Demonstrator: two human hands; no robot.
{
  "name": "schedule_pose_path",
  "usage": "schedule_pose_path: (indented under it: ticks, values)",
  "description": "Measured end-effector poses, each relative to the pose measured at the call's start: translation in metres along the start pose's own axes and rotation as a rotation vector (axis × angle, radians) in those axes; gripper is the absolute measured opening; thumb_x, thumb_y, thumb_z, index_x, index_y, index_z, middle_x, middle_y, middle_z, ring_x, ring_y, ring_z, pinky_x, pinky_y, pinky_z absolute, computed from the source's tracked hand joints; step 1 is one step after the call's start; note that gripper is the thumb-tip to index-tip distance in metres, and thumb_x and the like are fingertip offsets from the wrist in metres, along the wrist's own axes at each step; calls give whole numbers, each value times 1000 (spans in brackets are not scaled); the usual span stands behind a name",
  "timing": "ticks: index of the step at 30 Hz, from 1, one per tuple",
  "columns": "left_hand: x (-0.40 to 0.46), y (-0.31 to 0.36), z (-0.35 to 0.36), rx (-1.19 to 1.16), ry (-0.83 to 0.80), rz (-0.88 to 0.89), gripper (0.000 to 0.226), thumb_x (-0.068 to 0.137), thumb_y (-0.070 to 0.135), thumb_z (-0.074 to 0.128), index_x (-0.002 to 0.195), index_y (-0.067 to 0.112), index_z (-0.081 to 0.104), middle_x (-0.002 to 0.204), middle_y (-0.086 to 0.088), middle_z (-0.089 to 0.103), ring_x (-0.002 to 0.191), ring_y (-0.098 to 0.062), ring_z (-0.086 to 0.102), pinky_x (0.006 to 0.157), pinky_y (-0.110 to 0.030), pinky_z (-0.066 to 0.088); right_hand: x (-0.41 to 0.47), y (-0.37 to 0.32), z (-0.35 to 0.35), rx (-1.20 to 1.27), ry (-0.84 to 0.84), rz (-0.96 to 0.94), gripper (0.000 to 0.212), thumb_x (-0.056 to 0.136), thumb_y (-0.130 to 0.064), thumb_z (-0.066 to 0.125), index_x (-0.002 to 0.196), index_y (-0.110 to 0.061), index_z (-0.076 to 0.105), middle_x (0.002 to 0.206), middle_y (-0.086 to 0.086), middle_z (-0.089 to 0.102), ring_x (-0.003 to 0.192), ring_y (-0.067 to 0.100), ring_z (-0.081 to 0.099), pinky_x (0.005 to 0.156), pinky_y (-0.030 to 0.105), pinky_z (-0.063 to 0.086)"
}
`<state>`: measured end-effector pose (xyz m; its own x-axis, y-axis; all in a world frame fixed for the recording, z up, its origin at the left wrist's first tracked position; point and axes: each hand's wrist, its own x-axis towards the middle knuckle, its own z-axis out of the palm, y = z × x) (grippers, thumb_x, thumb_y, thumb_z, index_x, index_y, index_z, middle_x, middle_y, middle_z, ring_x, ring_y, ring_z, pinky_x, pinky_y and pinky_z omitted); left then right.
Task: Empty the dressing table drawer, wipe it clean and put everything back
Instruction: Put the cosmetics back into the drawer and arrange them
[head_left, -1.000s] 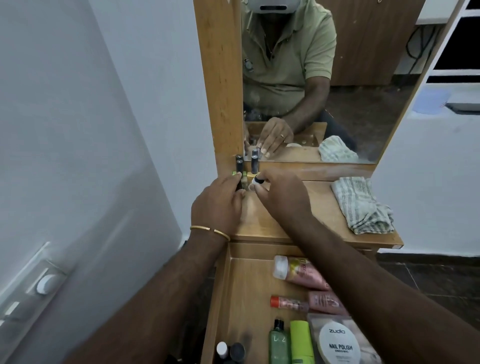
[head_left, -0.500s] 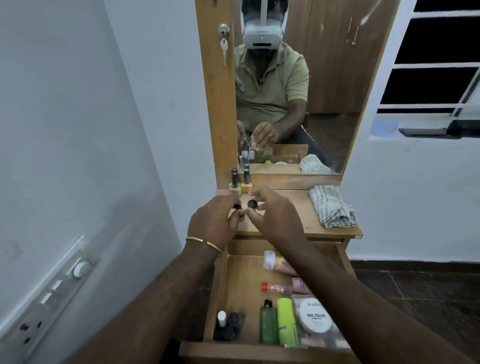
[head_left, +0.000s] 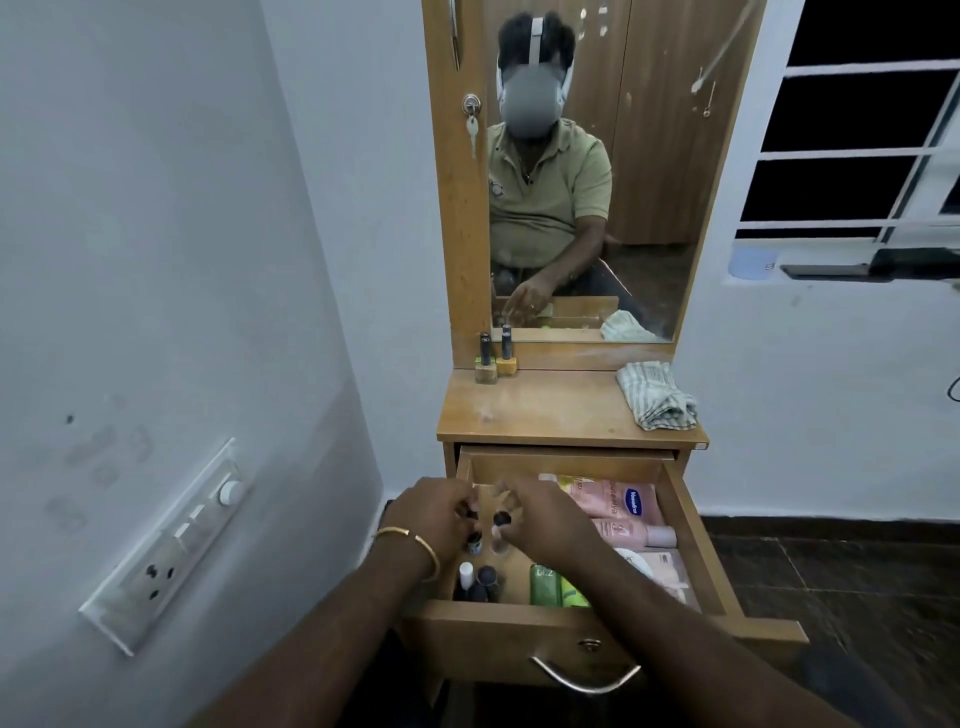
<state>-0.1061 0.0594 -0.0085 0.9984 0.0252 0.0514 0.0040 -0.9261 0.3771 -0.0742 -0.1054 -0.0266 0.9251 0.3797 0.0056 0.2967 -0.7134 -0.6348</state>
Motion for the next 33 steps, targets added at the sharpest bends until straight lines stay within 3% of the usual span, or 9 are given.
schedule_pose_path:
  ticks: [4,8,12,21,27,33]
  values:
    - [-7,1,5,78,-35,7,11,80,25,69,90,30,72,95,4,71,85,-19,66,73,-29,55,-6,4,11,-24,-54,-15,48,77,-10,73,117,-30,57,110,-6,66,93,11,62,74,30,54]
    - [-8,2,12,180,-80,38,17,84,27,66,100,29,73,102,0,71,90,-22,67,80,-34,57,-4,3,18,-43,-104,-25,48,76,-8,73,116,-29,58,114,-4,67,97,16,64,81,38,57]
    - [-5,2,15,261,-145,52,22,89,23,59,106,24,72,106,-5,70,97,-26,66,84,-36,55,-2,5,20,-77,-131,-57,45,78,-2,66,116,-27,59,115,-4,67,101,16,63,81,36,56]
    - [1,4,13,339,-306,67,39,66,15,82,103,20,72,105,-7,70,95,-29,68,84,-41,57,4,6,22,-47,-213,-61,45,75,5,69,111,-21,61,112,-1,67,96,14,62,76,28,52]
    - [1,2,12,411,-284,148,27,79,17,71,106,22,71,107,-8,69,97,-30,66,85,-40,56,3,9,23,-10,-275,-26,51,74,7,70,119,-16,61,119,3,64,110,18,60,81,27,52]
    - [3,-6,9,334,-293,189,32,82,14,67,112,26,71,111,-4,68,98,-26,66,86,-34,54,2,11,27,31,-275,50,50,76,3,69,123,-14,60,119,5,64,109,21,60,86,31,52]
